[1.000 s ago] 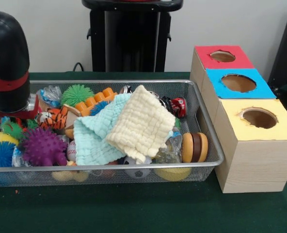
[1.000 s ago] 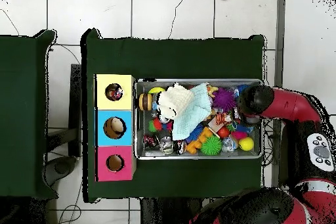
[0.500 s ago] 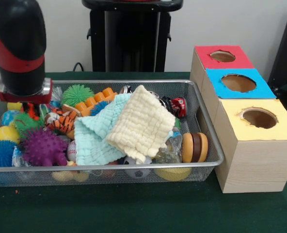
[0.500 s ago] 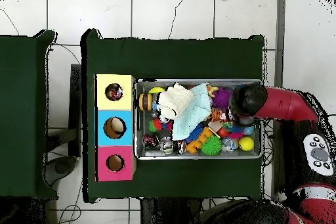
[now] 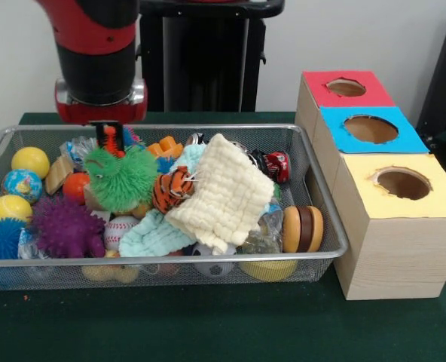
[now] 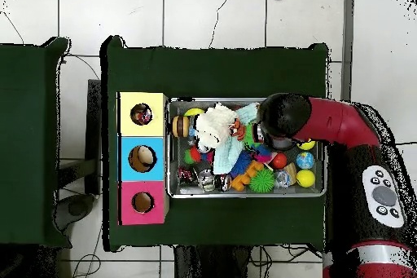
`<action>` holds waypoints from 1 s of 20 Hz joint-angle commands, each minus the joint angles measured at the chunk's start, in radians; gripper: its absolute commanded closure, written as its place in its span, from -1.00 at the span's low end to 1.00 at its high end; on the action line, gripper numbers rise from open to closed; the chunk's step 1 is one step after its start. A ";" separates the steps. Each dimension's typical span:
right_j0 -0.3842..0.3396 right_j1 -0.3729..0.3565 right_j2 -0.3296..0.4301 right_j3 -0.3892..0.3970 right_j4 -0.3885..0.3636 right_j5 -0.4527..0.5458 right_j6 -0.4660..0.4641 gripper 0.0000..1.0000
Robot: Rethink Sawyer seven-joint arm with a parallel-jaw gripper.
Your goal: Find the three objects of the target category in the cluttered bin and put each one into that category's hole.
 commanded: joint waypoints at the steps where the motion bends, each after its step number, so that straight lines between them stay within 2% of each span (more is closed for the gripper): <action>1: 0.012 -0.045 0.083 0.133 0.094 -0.079 0.099 1.00; 7: 0.021 -0.041 0.075 0.143 0.120 -0.105 0.084 1.00; 13: 0.014 -0.019 0.059 0.152 0.104 -0.143 0.063 1.00; 17: -0.002 0.016 0.051 0.127 0.074 -0.146 0.019 1.00; 20: -0.023 0.060 0.024 0.082 0.010 -0.132 -0.046 1.00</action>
